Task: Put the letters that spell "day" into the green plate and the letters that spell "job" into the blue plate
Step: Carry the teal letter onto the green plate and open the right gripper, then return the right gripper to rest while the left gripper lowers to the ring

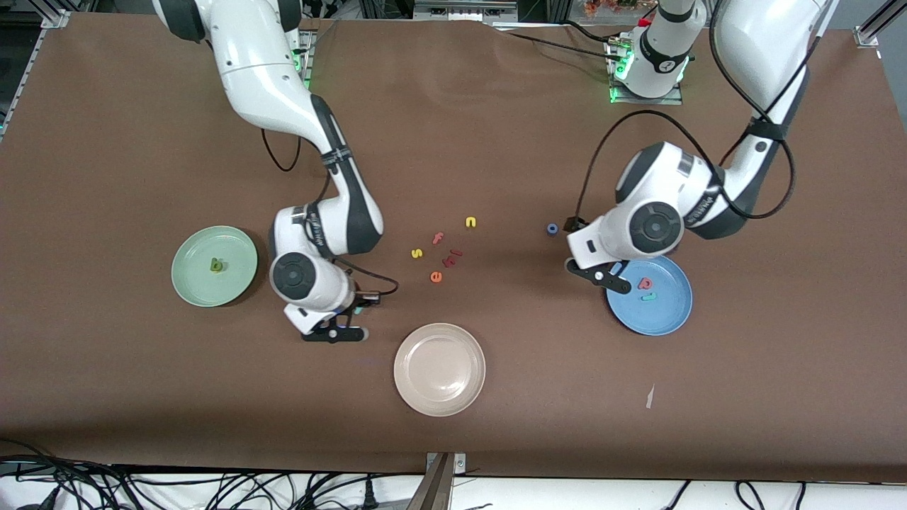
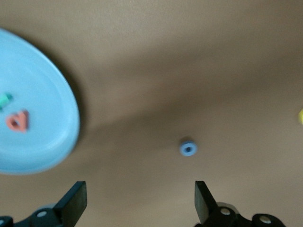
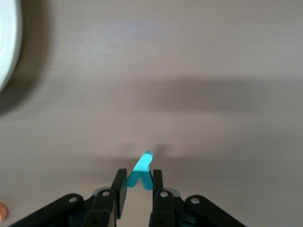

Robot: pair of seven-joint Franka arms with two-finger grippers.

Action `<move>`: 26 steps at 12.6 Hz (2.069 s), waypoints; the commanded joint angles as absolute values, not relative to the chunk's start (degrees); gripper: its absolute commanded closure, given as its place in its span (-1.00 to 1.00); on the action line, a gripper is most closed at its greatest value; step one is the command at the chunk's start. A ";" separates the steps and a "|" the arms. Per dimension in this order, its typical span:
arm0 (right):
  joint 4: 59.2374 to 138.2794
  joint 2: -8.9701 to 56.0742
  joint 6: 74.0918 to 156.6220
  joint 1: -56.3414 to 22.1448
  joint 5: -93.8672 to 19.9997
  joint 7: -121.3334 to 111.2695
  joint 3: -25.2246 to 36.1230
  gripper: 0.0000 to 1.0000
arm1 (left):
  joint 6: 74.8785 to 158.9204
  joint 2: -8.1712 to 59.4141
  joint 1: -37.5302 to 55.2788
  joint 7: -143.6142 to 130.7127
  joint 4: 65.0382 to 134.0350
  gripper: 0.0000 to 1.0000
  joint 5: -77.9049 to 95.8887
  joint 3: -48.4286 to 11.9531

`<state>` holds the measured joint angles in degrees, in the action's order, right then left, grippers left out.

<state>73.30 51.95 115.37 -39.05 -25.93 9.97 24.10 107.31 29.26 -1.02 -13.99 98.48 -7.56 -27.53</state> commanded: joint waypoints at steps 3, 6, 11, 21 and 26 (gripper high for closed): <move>82.14 43.52 105.29 -38.32 -25.58 5.55 31.89 1.00 | 107.66 28.12 2.10 -39.87 102.20 -1.00 -9.31 -29.09; 94.45 38.25 107.74 -38.32 -25.75 -4.81 38.21 1.00 | 115.99 26.90 1.85 -46.99 108.71 -1.00 -11.87 -29.27; 100.55 38.32 111.27 -37.18 -25.75 -6.95 42.89 0.12 | 128.20 26.81 1.50 -51.50 117.14 -1.00 -11.95 -29.27; 89.83 38.58 101.52 -39.98 -26.02 -4.57 42.54 -1.00 | 134.82 27.51 0.88 -51.68 120.94 -0.56 -11.95 -29.18; 89.56 36.67 101.95 -43.34 -25.23 -3.52 43.34 -1.00 | 134.82 27.69 0.88 -51.68 120.94 -0.52 -11.95 -29.18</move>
